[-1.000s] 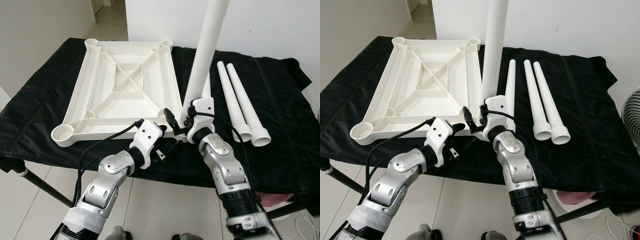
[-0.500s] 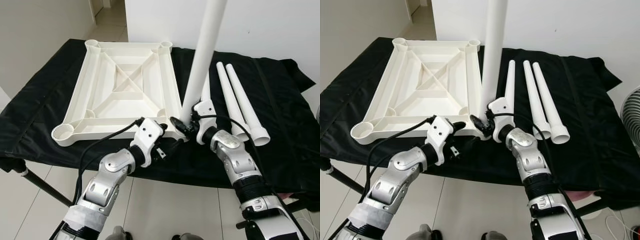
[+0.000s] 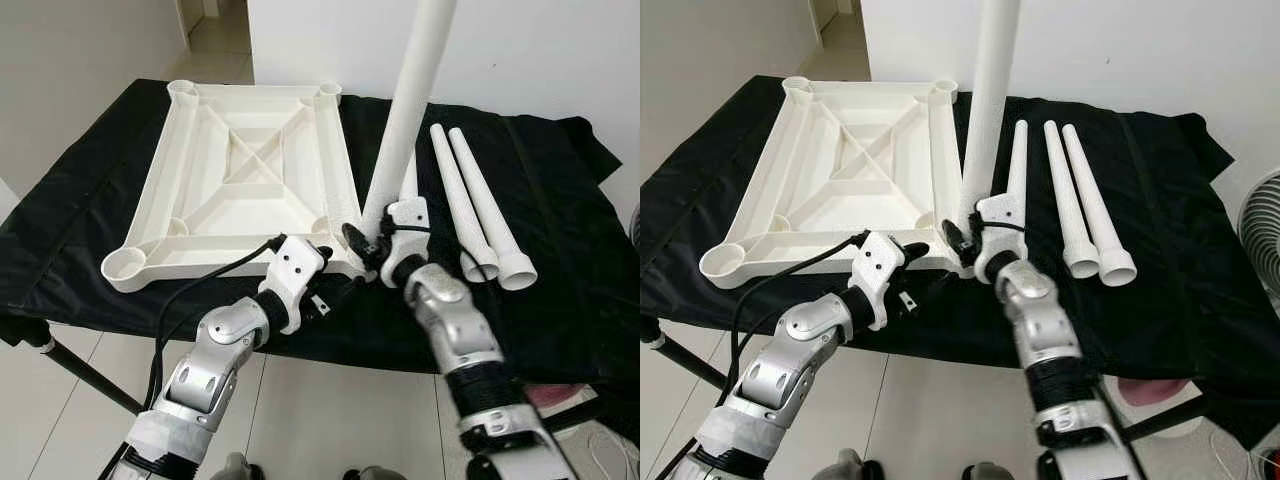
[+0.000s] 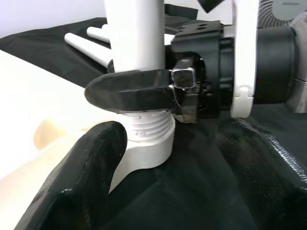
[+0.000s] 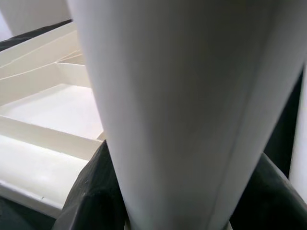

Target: Building children table

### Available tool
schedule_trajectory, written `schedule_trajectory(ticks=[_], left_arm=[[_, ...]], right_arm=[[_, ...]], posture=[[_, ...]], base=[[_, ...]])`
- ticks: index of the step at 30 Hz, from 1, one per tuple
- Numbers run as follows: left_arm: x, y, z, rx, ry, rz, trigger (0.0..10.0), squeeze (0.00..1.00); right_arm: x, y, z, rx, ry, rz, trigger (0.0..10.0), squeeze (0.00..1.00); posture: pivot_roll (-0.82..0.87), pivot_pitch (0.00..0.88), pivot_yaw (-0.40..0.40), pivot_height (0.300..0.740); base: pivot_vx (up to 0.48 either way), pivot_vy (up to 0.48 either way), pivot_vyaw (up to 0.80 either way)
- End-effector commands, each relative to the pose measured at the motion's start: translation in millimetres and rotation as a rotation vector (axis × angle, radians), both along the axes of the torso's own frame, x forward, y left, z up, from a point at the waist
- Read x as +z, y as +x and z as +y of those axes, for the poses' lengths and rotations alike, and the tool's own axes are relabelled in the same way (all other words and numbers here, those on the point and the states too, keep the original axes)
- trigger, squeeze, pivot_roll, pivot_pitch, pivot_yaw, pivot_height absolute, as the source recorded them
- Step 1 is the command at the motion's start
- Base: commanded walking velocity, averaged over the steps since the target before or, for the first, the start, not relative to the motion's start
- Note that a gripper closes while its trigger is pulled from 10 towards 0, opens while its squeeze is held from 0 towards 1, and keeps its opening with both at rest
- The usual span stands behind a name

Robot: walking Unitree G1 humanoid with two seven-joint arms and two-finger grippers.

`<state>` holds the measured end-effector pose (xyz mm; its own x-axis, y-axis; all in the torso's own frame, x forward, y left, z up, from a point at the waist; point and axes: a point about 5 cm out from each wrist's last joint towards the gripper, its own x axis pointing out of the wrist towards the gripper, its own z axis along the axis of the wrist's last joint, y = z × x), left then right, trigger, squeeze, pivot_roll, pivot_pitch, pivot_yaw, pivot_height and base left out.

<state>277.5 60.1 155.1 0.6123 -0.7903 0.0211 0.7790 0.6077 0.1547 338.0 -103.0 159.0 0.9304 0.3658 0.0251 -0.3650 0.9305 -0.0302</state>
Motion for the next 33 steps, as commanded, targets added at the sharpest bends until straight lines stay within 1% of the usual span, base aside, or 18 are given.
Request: schedule_trajectory(ticks=[1,2,3,5,7,8,11,12,13,14,15,19,23,24,25,27,31,33], left_arm=[[-3.2,-0.8,2.0,0.034,0.015,0.006,10.0,0.00],[-3.4,-1.0,2.6,0.035,0.016,0.007,10.0,0.00],[-3.4,-1.0,2.6,0.035,0.016,0.007,10.0,0.00],[-3.8,-1.4,3.3,0.038,0.017,0.007,10.0,0.00],[-4.0,-1.5,3.4,0.039,0.017,0.007,10.0,0.00],[-3.7,-1.6,3.3,0.040,0.016,0.006,10.0,0.00],[-3.4,-1.6,3.2,0.040,0.016,0.005,10.0,0.00],[-3.7,-1.7,3.1,0.040,0.016,0.005,10.0,0.00],[-3.7,-1.7,3.1,0.040,0.016,0.005,10.0,0.00],[-4.0,-1.8,3.1,0.040,0.016,0.005,10.0,0.00],[-4.2,-1.8,3.2,0.040,0.017,0.005,10.0,0.00],[-4.4,-1.7,3.0,0.039,0.018,0.004,10.0,0.00],[-4.7,-1.2,3.0,0.040,0.019,0.003,10.0,0.00],[-4.6,-0.9,3.2,0.041,0.019,0.002,10.0,0.00],[-4.6,-0.9,3.2,0.041,0.019,0.002,10.0,0.00],[-4.3,-0.3,3.2,0.043,0.020,0.000,10.0,0.00],[-4.1,-0.2,3.2,0.043,0.020,-0.002,10.0,0.00],[-3.9,0.2,4.0,0.043,0.023,-0.005,10.0,0.00]], right_arm=[[-1.7,-2.3,-1.1,-0.105,0.012,0.012,0.0,0.00],[-1.7,-4.8,1.7,-0.160,0.033,0.017,0.0,0.00],[-1.7,-4.8,1.7,-0.160,0.033,0.017,0.0,0.00],[-1.6,-8.8,8.1,-0.220,0.070,0.027,0.0,0.00],[-1.7,-9.9,10.6,-0.231,0.082,0.031,0.0,0.00],[-0.9,-11.4,15.8,-0.221,0.100,0.035,0.4,0.00],[-0.3,-11.8,16.9,-0.215,0.101,0.033,0.4,0.00],[0.1,-11.9,16.6,-0.209,0.099,0.032,9.9,0.00],[0.1,-11.9,16.6,-0.209,0.099,0.032,9.9,0.00],[2.3,-11.7,15.0,-0.198,0.101,0.019,10.0,0.06],[4.1,-11.1,12.6,-0.183,0.102,0.008,10.0,1.00],[6.8,-8.6,6.8,-0.135,0.120,-0.002,10.0,1.00],[5.6,-6.4,2.6,-0.093,0.110,0.006,10.0,0.98],[3.6,-4.6,0.2,-0.056,0.107,0.021,10.0,0.00],[3.6,-4.6,0.2,-0.056,0.107,0.021,10.0,0.00],[2.6,-1.9,-4.7,0.036,0.080,0.014,10.0,0.00],[3.1,-1.3,-6.5,0.065,0.064,0.003,10.0,0.00],[3.7,-1.5,-7.6,0.175,-0.027,-0.044,10.0,0.00]], posture=[[-0.10,0.068,0.011,0.740],[-0.10,0.068,0.011,0.740],[-0.10,0.068,0.011,0.740],[-0.09,0.062,0.006,0.740],[-0.09,0.062,0.006,0.740],[-0.09,0.062,0.006,0.740],[-0.09,0.062,0.006,0.740],[-0.09,0.054,0.004,0.740],[-0.09,0.054,0.004,0.740],[-0.09,0.054,0.004,0.740],[-0.09,0.054,0.004,0.740],[-0.09,0.047,0.002,0.740],[-0.09,0.041,0.002,0.740],[-0.09,0.036,0.002,0.740],[-0.09,0.036,0.002,0.740],[-0.09,0.030,0.003,0.740],[-0.09,0.030,0.003,0.740],[-0.08,0.018,0.006,0.740]], base=[[0.000,0.000,0.00],[0.000,0.000,0.00],[0.000,0.000,0.00],[0.000,0.000,0.00],[0.000,0.000,0.00],[0.000,0.000,0.00],[0.000,0.000,0.00],[0.000,0.000,0.00],[0.000,0.000,0.00],[0.000,0.000,0.00],[0.000,0.000,0.00],[0.000,0.000,0.00],[0.000,0.000,0.00],[0.000,0.000,0.00],[0.000,0.000,0.00],[0.000,0.000,0.00],[0.000,0.000,0.00],[0.000,0.000,0.00]])
